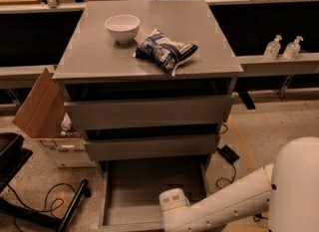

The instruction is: Open bottom drawer

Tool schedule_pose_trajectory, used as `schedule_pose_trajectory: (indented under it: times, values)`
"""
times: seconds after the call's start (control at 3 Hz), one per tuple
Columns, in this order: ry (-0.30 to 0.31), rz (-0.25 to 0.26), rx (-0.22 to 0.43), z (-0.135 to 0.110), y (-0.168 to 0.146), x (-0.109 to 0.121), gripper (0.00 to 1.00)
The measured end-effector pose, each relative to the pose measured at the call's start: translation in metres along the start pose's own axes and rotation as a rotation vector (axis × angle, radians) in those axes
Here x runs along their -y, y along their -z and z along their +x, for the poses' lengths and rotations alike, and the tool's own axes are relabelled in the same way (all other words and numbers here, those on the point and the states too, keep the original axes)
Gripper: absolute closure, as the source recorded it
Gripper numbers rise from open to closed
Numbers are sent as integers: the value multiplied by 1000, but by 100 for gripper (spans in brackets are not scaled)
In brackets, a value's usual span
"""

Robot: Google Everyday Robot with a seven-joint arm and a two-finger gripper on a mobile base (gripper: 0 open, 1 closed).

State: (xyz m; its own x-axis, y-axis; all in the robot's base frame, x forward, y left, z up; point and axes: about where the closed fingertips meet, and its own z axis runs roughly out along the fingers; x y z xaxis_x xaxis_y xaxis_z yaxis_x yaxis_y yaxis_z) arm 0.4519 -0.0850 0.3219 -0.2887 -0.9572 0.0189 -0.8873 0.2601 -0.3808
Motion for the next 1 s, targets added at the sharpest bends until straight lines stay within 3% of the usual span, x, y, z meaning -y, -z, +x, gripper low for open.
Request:
schedule_pose_trajectory:
  times: [0.33,0.67,1.0]
  values:
    - [46,54,-98,16,81,5,100]
    - [6,154,-224,41,165,20,100]
    - [-24,171,-290,52,197,22,100]
